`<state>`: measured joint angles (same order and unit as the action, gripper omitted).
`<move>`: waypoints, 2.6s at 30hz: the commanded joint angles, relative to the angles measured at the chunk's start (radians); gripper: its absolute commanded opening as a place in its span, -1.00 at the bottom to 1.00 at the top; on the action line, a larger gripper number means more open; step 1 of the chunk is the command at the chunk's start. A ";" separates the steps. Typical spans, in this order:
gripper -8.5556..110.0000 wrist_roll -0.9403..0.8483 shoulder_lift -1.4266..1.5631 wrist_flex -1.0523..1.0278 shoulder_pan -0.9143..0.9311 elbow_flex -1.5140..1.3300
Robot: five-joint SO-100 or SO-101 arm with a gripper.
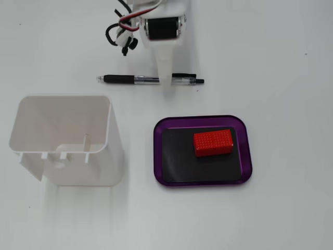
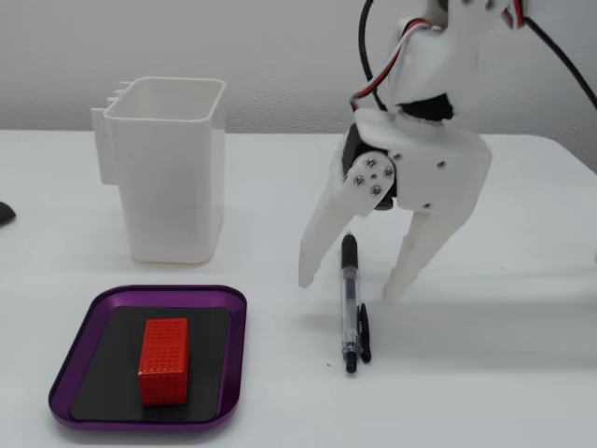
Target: Pick up the pen and put it in the pen holder.
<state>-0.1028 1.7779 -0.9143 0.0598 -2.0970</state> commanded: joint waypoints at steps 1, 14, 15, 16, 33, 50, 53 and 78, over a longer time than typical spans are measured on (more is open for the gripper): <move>-0.48 0.003 -0.057 0.071 -0.003 0.028; -0.48 -0.002 -0.135 0.098 -0.002 0.028; -0.48 -0.002 -0.133 0.098 -0.002 0.026; -0.48 -0.002 -0.133 0.098 0.000 0.026; -0.51 -0.100 -0.124 0.097 0.127 -0.032; -0.87 -0.132 -0.121 0.029 0.123 -0.032; -0.87 -0.118 -0.112 -0.035 0.127 -0.014; -0.86 0.394 0.606 0.199 0.140 0.311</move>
<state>0.2853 2.4329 -0.8023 0.1979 -1.8669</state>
